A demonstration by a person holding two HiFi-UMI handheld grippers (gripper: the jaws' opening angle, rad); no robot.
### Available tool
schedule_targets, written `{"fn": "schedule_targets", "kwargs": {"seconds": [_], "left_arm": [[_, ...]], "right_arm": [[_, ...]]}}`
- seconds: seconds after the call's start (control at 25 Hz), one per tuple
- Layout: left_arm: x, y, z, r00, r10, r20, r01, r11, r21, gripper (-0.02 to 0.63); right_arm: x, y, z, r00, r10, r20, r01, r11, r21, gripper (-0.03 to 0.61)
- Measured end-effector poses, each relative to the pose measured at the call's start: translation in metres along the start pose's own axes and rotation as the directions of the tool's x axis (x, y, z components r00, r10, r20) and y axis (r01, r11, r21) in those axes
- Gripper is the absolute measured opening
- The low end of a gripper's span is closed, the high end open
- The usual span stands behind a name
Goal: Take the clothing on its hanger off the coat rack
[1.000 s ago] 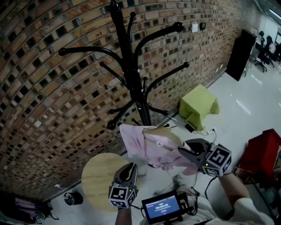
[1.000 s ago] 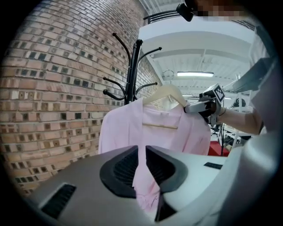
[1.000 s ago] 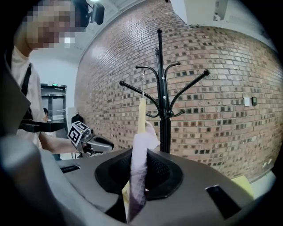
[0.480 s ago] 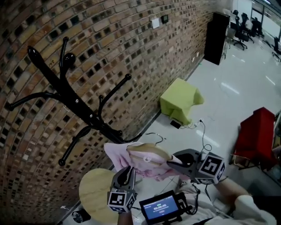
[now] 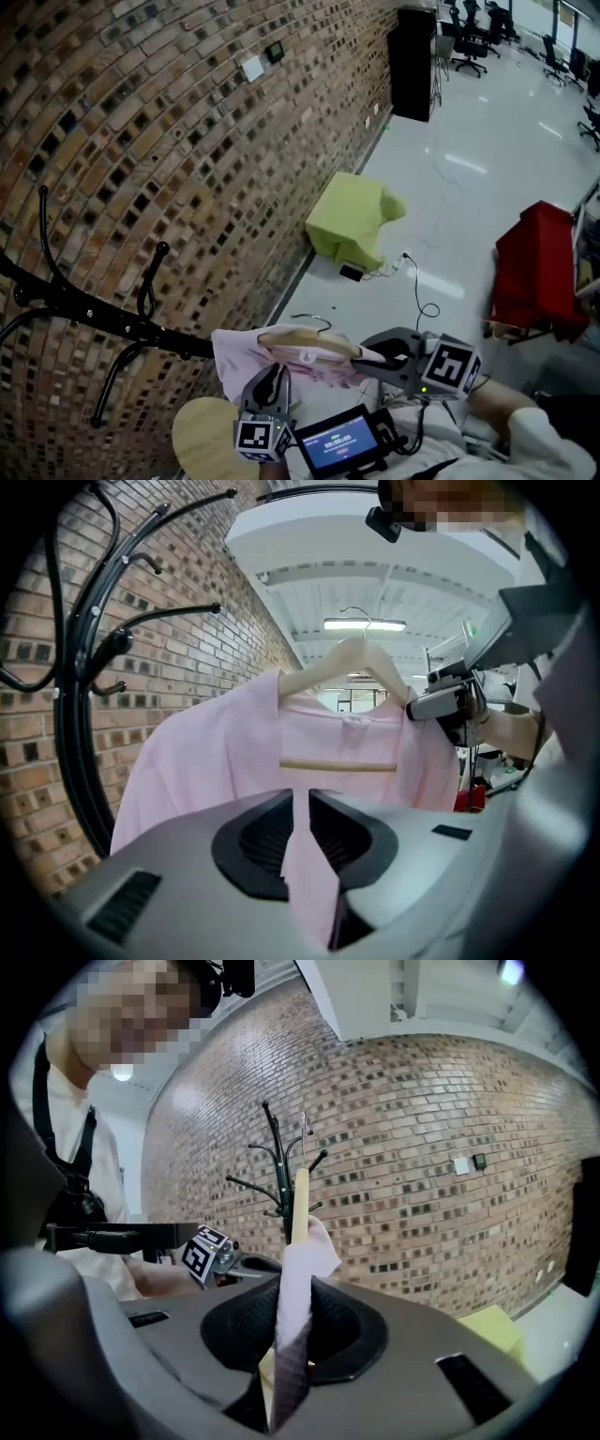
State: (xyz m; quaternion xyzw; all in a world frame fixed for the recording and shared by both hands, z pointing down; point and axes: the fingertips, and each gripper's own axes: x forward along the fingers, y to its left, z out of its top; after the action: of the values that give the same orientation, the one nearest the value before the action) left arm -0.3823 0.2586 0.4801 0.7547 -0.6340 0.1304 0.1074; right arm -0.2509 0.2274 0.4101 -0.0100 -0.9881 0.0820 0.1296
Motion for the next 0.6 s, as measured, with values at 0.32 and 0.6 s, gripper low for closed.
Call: {"fn": "schedule_targets", "kwargs": {"seconds": [0.32,0.6], "left_arm": [[0.11,-0.06,0.037,0.996,-0.088,0.019,0.087,0.995,0.039,0.066],[0.194,-0.117,0.071,0.983,-0.18,0.033,0.178,0.982,0.067,0.066]], "right_arm": [[-0.091,-0.08,-0.003,0.994,-0.101,0.034,0.101,0.995,0.004,0.044],[-0.176,-0.147,-0.002,0.968,-0.235,0.092,0.234,0.972,0.021,0.044]]}}
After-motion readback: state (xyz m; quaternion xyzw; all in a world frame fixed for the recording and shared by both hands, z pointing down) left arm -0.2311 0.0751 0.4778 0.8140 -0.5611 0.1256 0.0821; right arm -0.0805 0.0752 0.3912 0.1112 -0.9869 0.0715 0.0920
